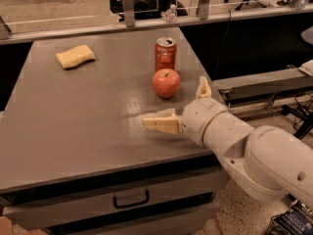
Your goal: Move apple near coke can
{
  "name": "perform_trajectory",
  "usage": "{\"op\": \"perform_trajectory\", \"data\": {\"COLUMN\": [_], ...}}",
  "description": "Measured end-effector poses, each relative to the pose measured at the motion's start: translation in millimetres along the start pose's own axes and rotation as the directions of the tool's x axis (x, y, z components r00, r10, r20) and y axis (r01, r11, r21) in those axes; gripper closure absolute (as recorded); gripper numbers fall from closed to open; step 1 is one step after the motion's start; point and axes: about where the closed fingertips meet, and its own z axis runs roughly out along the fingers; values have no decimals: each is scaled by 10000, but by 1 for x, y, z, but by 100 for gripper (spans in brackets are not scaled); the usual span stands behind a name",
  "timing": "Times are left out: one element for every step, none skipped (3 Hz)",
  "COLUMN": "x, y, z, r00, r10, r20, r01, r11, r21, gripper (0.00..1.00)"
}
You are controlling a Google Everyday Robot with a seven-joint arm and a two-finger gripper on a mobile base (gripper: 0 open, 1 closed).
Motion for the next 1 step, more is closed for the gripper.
{"op": "perform_trajectory", "data": {"x": [-2], "y": [-7], "z": [-11], "r00": [10000], "r10": [1], "r20": [25], "r01": [-2], "r11": [9997], "r21": [263], "gripper": [0]}}
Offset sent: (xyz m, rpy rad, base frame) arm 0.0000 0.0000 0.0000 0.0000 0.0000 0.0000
